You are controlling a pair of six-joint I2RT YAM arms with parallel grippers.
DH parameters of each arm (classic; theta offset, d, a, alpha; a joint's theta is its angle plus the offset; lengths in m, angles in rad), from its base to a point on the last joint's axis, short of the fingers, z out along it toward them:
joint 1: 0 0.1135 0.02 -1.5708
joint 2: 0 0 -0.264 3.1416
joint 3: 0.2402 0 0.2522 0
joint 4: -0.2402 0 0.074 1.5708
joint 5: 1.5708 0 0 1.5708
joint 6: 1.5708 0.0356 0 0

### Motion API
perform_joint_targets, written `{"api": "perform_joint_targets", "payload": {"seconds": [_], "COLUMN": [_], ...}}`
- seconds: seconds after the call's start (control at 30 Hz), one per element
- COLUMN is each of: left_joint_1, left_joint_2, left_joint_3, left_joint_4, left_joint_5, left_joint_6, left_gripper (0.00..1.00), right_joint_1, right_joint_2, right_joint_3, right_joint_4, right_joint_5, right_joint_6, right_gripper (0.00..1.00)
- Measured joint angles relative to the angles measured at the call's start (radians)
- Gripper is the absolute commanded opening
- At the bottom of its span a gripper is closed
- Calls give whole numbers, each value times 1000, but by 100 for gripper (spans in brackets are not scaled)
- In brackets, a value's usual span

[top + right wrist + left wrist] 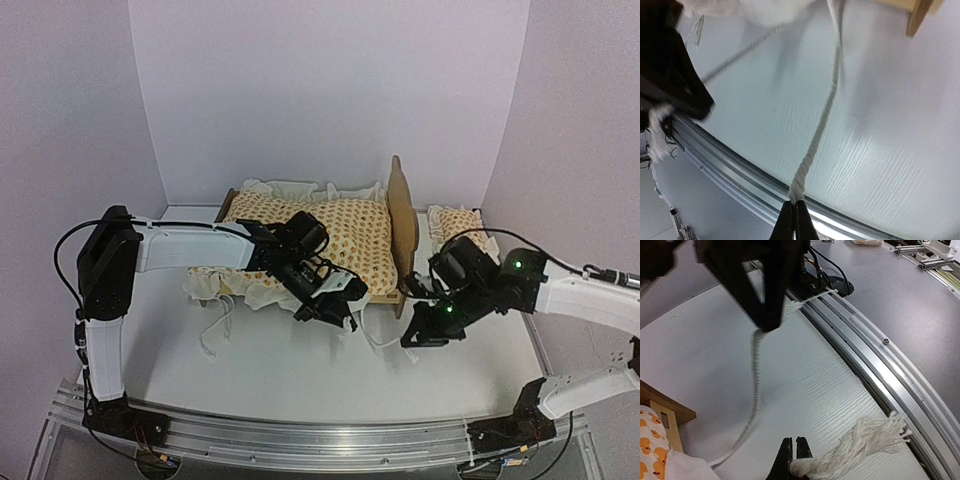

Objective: Set up the pet bed

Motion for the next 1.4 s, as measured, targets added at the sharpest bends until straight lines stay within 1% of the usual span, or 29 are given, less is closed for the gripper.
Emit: {"api": "perform_joint_targets", "payload": {"seconds": [0.1, 0.2, 0.27, 0.37, 0.43, 0.47, 0.53, 0.6, 0.63, 0.7, 0.8, 0.87, 1.0, 1.13, 1.3, 1.33, 1.4], "left_joint_1": [18, 20, 16, 5, -7, -15, -37, -60, -69, -79, -79, -79, -75, -58, -32, -29, -30], "left_joint_2": [2, 11, 25, 62, 87, 98, 121, 151, 169, 201, 230, 231, 220, 177, 96, 87, 74], "left_joint_3": [2, 2, 3, 15, 21, 22, 23, 31, 40, 62, 86, 90, 94, 83, 65, 65, 65], "left_joint_4": [59, 158, 241, 323, 358, 371, 396, 409, 412, 395, 364, 339, 290, 256, 259, 261, 258], "left_joint_5": [9, 1, -16, -35, -44, -46, -50, -51, -51, -47, -82, -104, -145, -229, -367, -388, -427], "left_joint_6": [-112, -258, -358, -448, -487, -502, -533, -560, -567, -579, -581, -571, -549, -569, -693, -730, -809], "left_gripper": [0, 0, 0, 0, 3, 7, 20, 43, 50, 59, 63, 64, 62, 54, 45, 43, 41], "right_joint_1": [39, 100, 149, 221, 259, 271, 282, 283, 283, 283, 285, 284, 263, 226, 115, 94, 72], "right_joint_2": [-105, -154, -138, -81, -28, -6, 36, 70, 82, 90, 108, 114, 115, 96, 36, 25, -12], "right_joint_3": [-176, -270, -307, -340, -341, -340, -330, -315, -306, -294, -277, -269, -269, -296, -404, -419, -444], "right_joint_4": [124, 269, 367, 483, 539, 557, 583, 606, 616, 603, 627, 644, 672, 741, 759, 755, 754], "right_joint_5": [-65, -107, -125, -142, -155, -160, -170, -179, -184, -197, -207, -207, -210, -212, -151, -126, -69], "right_joint_6": [64, 111, 131, 140, 135, 129, 113, 95, 87, 86, 86, 95, 139, 208, 377, 411, 476], "right_gripper": [0, 0, 0, 0, 0, 0, 0, 0, 0, 0, 0, 0, 0, 0, 0, 0, 0]}}
